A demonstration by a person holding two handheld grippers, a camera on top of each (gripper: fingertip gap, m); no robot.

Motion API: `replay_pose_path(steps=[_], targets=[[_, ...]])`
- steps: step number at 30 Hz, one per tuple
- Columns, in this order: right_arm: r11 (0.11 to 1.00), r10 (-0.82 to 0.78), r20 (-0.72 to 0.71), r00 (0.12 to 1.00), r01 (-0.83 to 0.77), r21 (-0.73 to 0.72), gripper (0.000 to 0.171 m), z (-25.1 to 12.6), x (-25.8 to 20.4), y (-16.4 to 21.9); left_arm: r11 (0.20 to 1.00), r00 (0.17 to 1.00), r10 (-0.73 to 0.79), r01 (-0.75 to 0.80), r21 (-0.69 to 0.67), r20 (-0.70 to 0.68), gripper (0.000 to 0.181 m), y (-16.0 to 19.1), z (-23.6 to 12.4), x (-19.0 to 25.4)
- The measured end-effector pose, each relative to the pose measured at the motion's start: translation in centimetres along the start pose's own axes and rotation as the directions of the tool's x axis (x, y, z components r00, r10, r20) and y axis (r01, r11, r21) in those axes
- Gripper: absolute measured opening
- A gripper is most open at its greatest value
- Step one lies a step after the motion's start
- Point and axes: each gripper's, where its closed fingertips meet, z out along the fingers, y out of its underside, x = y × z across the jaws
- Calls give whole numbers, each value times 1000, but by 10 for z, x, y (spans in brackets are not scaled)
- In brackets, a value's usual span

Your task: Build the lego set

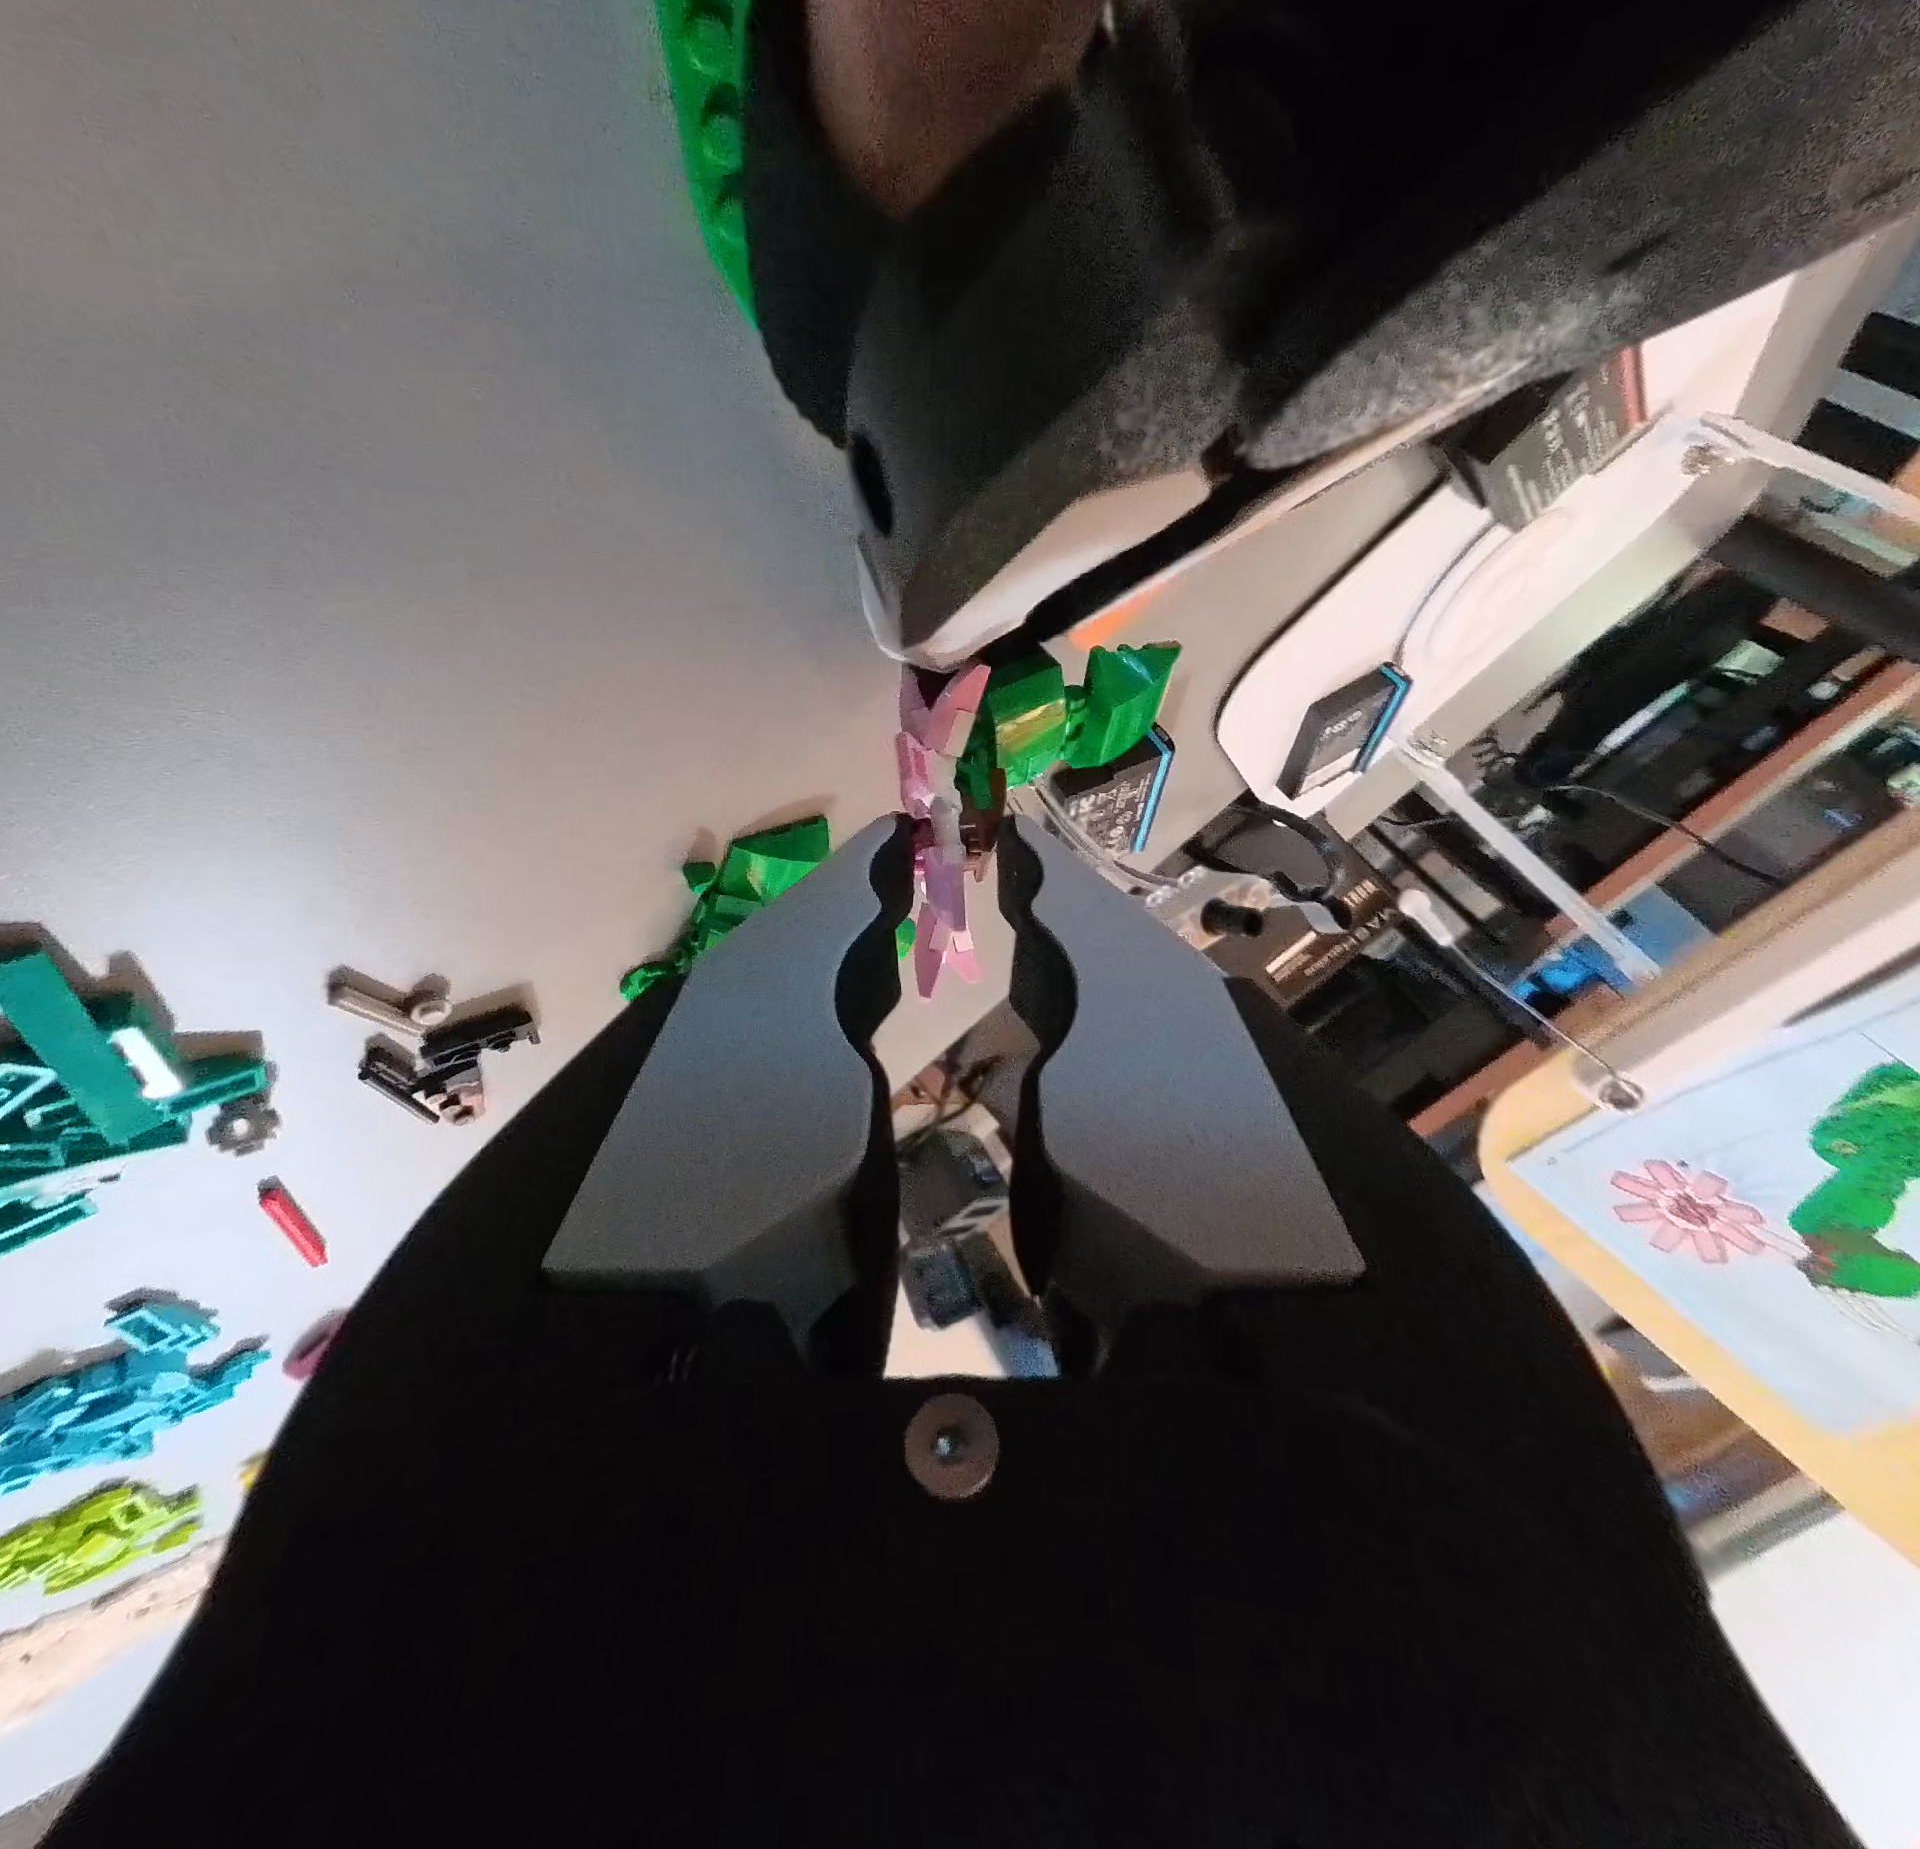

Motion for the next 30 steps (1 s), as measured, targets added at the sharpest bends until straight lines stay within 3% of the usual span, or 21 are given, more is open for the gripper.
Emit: replay_pose_path(steps=[11, 30], targets=[[991, 80, -323, 943, -109, -72, 13, 1, 0, 1, 1000, 1000, -6, 6, 0, 6, 15, 0, 0, -1], [990, 118, 131, 984, -107, -87, 13, 2, 2, 0, 1000, 1000, -6, 6, -1, 9, 15, 0, 0, -1]])
